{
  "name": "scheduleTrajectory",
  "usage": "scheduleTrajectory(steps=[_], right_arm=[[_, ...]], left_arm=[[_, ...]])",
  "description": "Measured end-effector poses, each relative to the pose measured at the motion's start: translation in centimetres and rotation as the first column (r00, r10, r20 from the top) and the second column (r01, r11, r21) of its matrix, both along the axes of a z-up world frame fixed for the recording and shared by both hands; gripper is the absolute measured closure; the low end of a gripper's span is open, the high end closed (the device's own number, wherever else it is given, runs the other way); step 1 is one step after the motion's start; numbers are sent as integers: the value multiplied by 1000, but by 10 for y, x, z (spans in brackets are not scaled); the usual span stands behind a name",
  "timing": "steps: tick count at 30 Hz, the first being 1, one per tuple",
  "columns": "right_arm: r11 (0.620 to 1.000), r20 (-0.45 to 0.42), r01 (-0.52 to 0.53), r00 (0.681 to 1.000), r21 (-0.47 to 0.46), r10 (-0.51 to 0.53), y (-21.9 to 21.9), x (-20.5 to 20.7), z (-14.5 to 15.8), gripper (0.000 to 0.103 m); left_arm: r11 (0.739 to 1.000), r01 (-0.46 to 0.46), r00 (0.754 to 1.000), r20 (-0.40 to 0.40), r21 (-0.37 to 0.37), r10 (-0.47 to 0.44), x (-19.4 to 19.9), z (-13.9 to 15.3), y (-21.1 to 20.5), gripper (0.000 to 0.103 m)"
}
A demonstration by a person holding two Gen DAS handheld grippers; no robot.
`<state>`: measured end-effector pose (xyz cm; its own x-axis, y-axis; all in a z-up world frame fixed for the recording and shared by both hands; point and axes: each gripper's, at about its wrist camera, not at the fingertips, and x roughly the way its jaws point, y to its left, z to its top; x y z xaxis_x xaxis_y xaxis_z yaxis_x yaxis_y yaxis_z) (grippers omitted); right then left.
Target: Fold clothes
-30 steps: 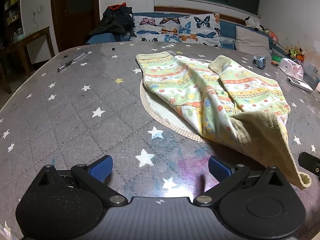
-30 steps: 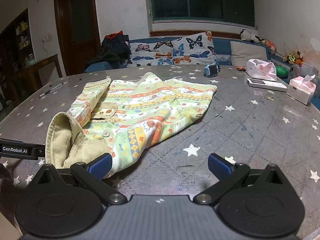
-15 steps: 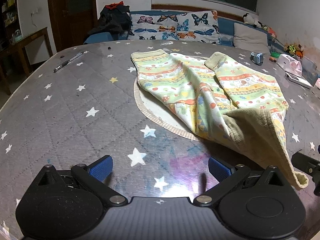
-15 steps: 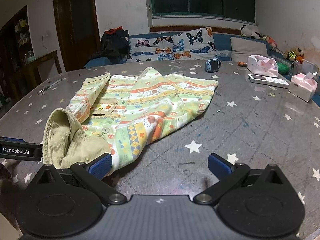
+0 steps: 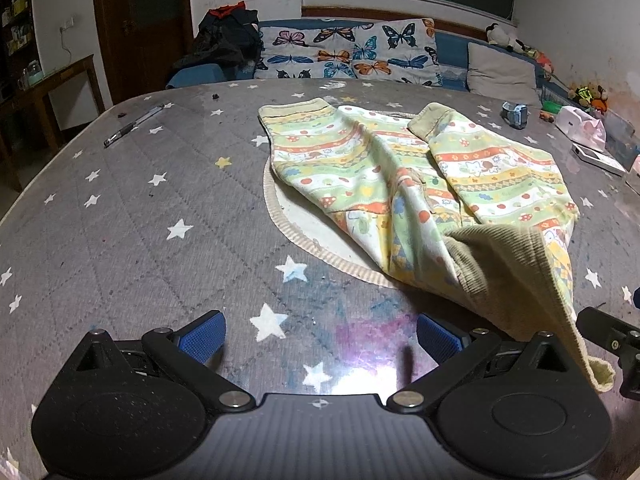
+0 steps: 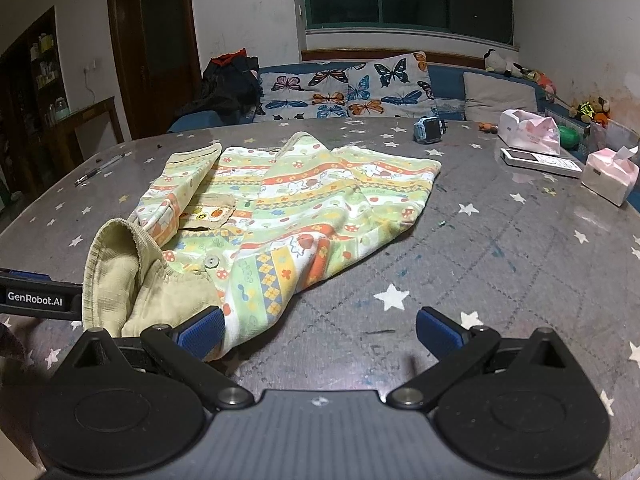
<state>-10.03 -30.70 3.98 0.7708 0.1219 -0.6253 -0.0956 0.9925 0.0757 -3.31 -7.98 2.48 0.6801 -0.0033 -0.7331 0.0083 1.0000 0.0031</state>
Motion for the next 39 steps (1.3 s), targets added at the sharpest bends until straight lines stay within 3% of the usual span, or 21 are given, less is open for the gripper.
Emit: scheduleTrajectory(steps=[14, 24, 30, 33, 39], right_arm=[[1000, -1, -16, 1000, -7, 16, 2, 9, 2, 0], [998, 16, -64, 998, -8, 64, -4, 27, 18, 1], [994, 36, -108, 994, -2, 108, -7, 71, 34, 5], [993, 26, -120, 992, -4, 120, -6, 98, 36, 11], [991, -14, -131, 991, 12, 131, -2, 166, 28, 23]], left_arm=[[1000, 14, 1000, 19, 3, -14, 12, 9, 1, 0], [1000, -12, 992, 124, 18, 10, 36, 41, 16, 0], [998, 62, 984, 165, 11, -63, 67, 50, 4, 1], [996, 92, 985, 145, 13, -93, 86, 46, -7, 1], [992, 126, 988, 92, -7, -125, 131, 31, -20, 11]])
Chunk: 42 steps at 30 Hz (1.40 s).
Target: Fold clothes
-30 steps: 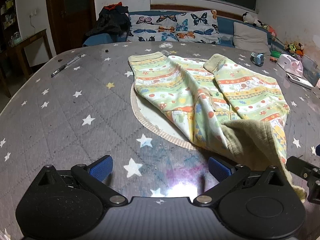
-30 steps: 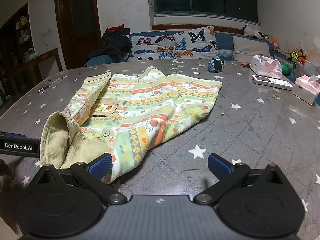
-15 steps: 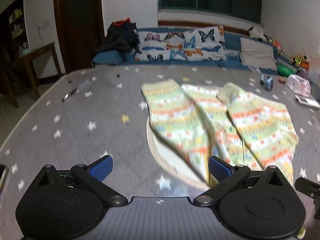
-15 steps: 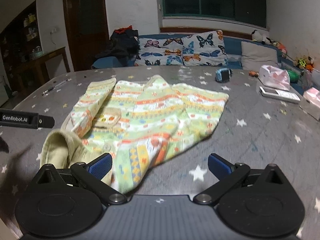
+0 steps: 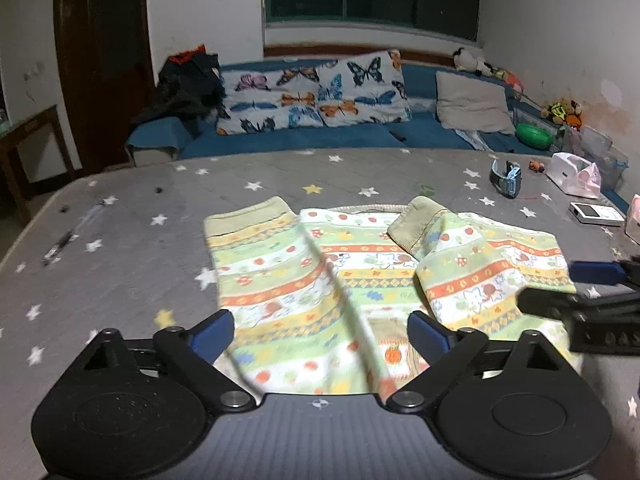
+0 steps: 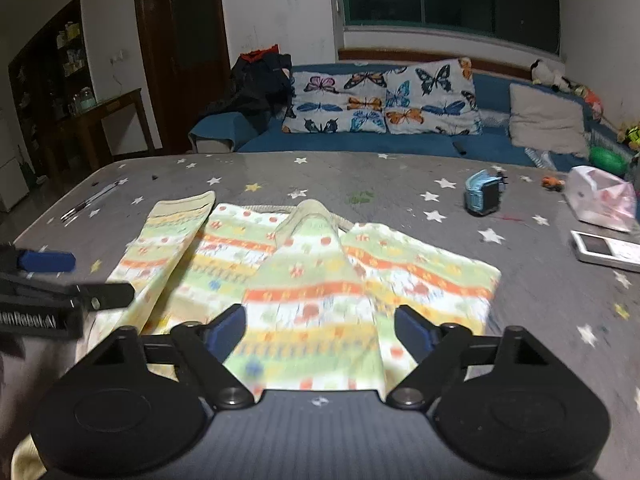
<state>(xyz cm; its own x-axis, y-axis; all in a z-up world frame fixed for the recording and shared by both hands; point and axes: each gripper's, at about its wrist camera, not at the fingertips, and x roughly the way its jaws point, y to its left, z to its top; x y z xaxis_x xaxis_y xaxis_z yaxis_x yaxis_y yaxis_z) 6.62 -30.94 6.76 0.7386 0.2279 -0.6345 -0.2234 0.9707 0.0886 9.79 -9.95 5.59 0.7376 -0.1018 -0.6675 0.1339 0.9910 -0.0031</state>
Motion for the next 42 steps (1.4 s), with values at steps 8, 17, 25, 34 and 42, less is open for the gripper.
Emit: scheduleTrajectory(steps=[8, 17, 25, 34, 42], right_arm=[[1000, -16, -28, 999, -10, 28, 15, 70, -14, 32], [999, -89, -12, 996, 39, 16, 14, 108, -36, 77], [998, -16, -1, 1000, 58, 2, 0, 76, -16, 99], [999, 45, -11, 999, 34, 9, -14, 49, 16, 91], [1000, 7, -25, 1000, 0, 25, 11, 87, -11, 64]], left_arm=[[1000, -5, 998, -69, 16, 6, 49, -22, -5, 21], [1000, 2, 992, -126, 6, -1, 57, -37, 8, 78], [999, -42, 996, -75, -35, 40, 36, -21, 27, 99], [985, -147, 989, -8, -92, 147, -15, 4, 71, 101], [964, -232, 973, -38, -129, 228, -60, -7, 103, 101]])
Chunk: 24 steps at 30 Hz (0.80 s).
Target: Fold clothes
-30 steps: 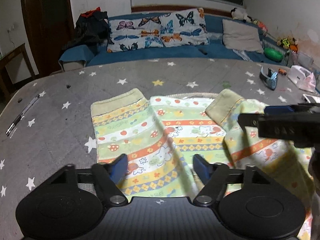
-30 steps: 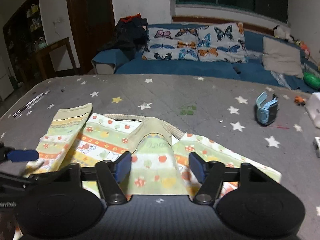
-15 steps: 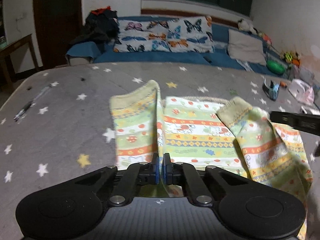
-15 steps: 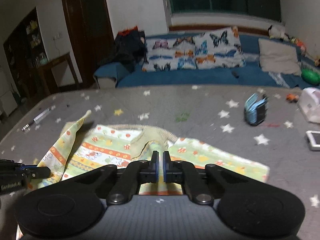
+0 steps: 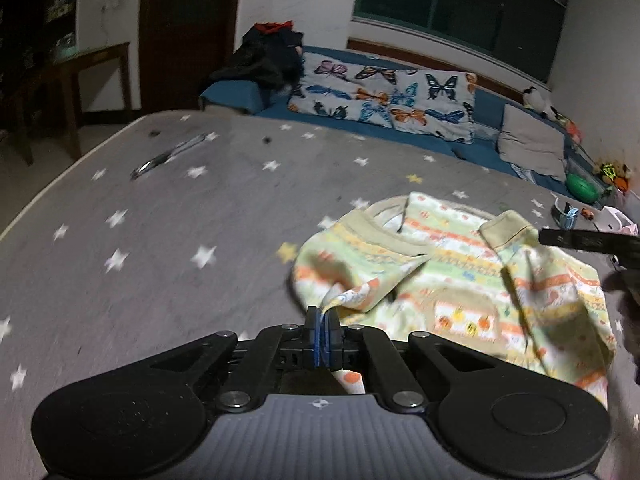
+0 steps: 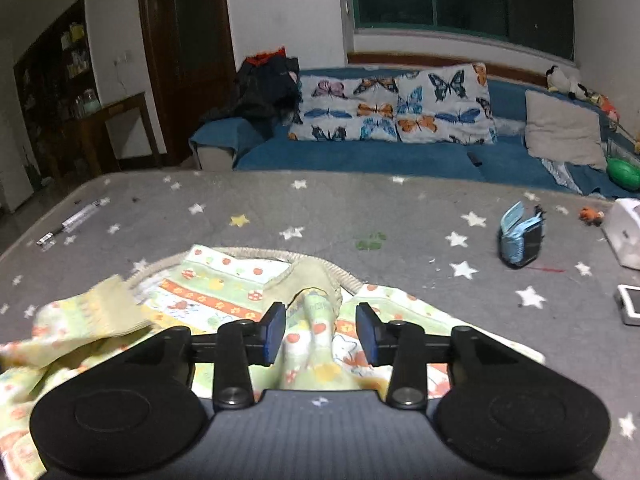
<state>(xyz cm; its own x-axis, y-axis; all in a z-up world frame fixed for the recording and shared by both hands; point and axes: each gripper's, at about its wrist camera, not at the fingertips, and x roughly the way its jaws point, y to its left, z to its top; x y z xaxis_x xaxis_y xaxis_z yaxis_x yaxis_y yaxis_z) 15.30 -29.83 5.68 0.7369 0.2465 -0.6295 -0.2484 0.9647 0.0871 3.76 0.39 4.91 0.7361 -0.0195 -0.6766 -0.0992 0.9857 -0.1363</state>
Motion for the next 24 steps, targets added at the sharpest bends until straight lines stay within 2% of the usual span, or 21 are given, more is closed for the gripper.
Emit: scheduleTrajectory(steps=[4, 5, 6, 9, 13, 18, 20, 22, 24], right_arm=[[1000, -34, 21, 999, 2, -20, 7, 20, -17, 66], [1000, -46, 21, 999, 10, -20, 7, 23, -20, 69], [1000, -58, 21, 998, 18, -20, 8, 26, -23, 83], [1000, -48, 14, 999, 25, -13, 7, 21, -23, 95], [999, 27, 18, 999, 49, -20, -3, -2, -2, 96], [994, 118, 42, 992, 102, -54, -41, -55, 35, 96], [990, 141, 62, 987, 128, -80, -62, -80, 48, 96], [986, 162, 89, 980, 143, -112, -83, -106, 56, 96], [979, 167, 124, 974, 162, -151, -104, -131, 58, 96]], left_arm=[[1000, -24, 1000, -10, -20, 24, -16, -6, 9, 102], [999, -33, 999, -14, -21, 32, -18, -8, 12, 103], [999, -41, 999, -19, -21, 41, -21, -9, 15, 103], [998, -62, 998, -34, -30, 61, -27, -15, 23, 103], [998, -47, 999, -28, -47, 45, -34, -14, 27, 103], [999, 4, 1000, 21, -34, -4, -38, -1, 19, 99], [999, 30, 999, 45, -15, -29, -34, 5, 12, 90], [998, 55, 996, 71, 16, -56, -29, 11, 3, 67], [995, 82, 992, 92, 63, -87, -23, 15, -8, 62]])
